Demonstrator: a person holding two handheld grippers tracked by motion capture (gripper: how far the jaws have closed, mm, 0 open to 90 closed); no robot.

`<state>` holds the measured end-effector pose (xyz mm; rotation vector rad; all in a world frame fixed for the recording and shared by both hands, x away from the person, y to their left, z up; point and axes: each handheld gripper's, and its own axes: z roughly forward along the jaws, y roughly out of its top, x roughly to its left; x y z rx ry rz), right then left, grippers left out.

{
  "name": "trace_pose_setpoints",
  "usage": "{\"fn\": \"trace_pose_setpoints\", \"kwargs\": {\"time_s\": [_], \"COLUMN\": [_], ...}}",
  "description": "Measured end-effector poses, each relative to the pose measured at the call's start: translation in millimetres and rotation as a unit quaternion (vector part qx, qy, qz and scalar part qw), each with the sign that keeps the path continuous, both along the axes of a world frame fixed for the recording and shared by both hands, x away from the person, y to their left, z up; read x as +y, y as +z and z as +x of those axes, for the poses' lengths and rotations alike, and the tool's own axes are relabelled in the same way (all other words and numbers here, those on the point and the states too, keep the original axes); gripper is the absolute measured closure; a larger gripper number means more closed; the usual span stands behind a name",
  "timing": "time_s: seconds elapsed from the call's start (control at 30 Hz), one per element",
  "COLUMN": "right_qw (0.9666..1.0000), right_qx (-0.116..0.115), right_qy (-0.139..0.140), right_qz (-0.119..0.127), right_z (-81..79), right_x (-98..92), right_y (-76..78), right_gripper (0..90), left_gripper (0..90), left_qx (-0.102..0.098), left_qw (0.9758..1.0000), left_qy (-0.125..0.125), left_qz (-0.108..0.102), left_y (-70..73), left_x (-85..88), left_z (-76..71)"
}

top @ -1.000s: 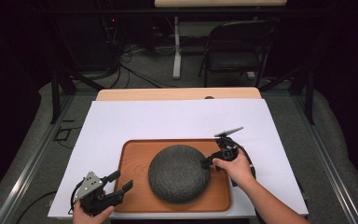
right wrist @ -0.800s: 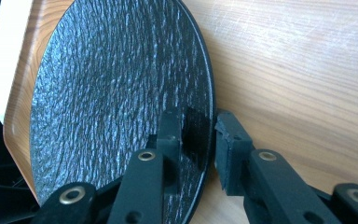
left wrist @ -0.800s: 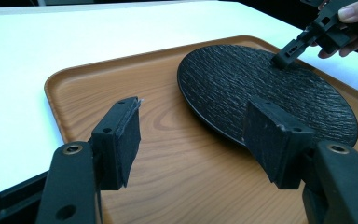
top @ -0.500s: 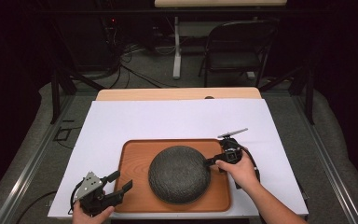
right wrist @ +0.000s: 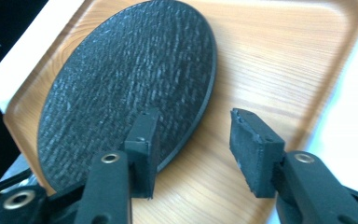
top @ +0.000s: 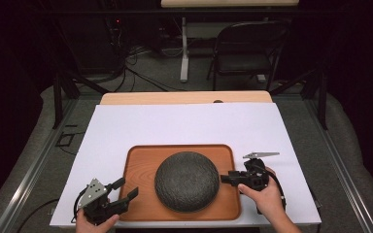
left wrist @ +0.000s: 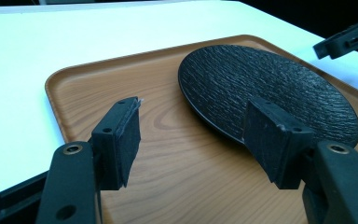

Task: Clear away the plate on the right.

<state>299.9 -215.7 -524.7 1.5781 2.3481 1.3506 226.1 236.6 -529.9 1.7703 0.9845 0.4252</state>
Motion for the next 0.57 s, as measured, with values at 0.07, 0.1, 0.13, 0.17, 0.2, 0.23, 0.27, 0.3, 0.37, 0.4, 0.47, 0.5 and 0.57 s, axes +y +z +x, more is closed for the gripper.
{"fn": "trace_pose_setpoints", "kwargs": {"time_s": [0.07, 0.1, 0.13, 0.17, 0.2, 0.23, 0.27, 0.3, 0.37, 0.4, 0.47, 0.5, 0.57], "right_qw": [0.9999, 0.9998, 0.9995, 0.9992, 0.9992, 0.9988, 0.998, 0.998, 0.9964, 0.9964, 0.9974, 0.9974, 0.9984], "right_qx": [-0.013, -0.019, -0.028, -0.038, -0.038, -0.047, -0.061, -0.061, -0.082, -0.081, -0.069, -0.069, -0.053], "right_qy": [-0.006, -0.008, -0.01, -0.011, -0.011, -0.013, -0.012, -0.012, -0.011, -0.01, -0.008, -0.008, -0.009], "right_qz": [0.006, 0.005, 0.004, 0.005, 0.005, 0.004, -0.002, -0.002, -0.022, -0.024, -0.02, -0.02, -0.018], "right_z": [-6.8, -10.0, -12.7, -15.0, -15.0, -17.3, -21.5, -21.5, -25.3, -25.8, -25.3, -25.3, -24.6], "right_x": [-4.0, -5.6, -6.6, -7.3, -7.3, -7.8, -7.8, -7.8, -5.9, -5.0, -4.2, -4.2, -4.0], "right_y": [-2.0, -2.1, -2.0, -1.9, -1.9, -1.4, -1.0, -1.0, -2.9, -4.4, -8.5, -8.5, -12.6], "right_gripper": [49.4, 48.4, 47.4, 46.8, 46.8, 46.7, 46.5, 46.5, 46.5, 46.5, 47.3, 47.3, 49.3], "left_gripper": [36.5, 36.5, 36.5, 36.5, 36.5, 36.5, 36.6, 36.8, 36.7, 36.7, 37.3, 37.5, 37.6], "left_qx": [0.0, 0.0, 0.002, 0.003, 0.003, 0.004, 0.005, 0.005, 0.003, 0.002, 0.0, 0.0, -0.003], "left_qw": [1.0, 1.0, 1.0, 1.0, 1.0, 1.0, 1.0, 1.0, 1.0, 1.0, 1.0, 1.0, 1.0], "left_qy": [0.0, 0.0, 0.001, 0.001, 0.001, 0.0, 0.0, 0.0, 0.001, 0.001, 0.0, 0.0, 0.002], "left_qz": [-0.001, -0.001, -0.001, -0.003, -0.003, -0.003, -0.001, -0.001, -0.002, -0.003, -0.001, -0.001, -0.003], "left_y": [-0.2, -0.2, 0.0, -0.1, -0.1, -0.2, -0.1, -0.1, -0.2, -0.2, 0.1, 0.1, 0.4], "left_x": [-0.4, -0.4, -0.6, -0.8, -0.8, -1.0, -1.1, -1.1, -1.3, -1.2, -0.9, -0.9, -2.2], "left_z": [0.1, 0.1, 0.1, 0.1, 0.1, 0.1, 0.1, 0.1, 0.2, 0.3, 0.4, 0.4, -0.4]}}
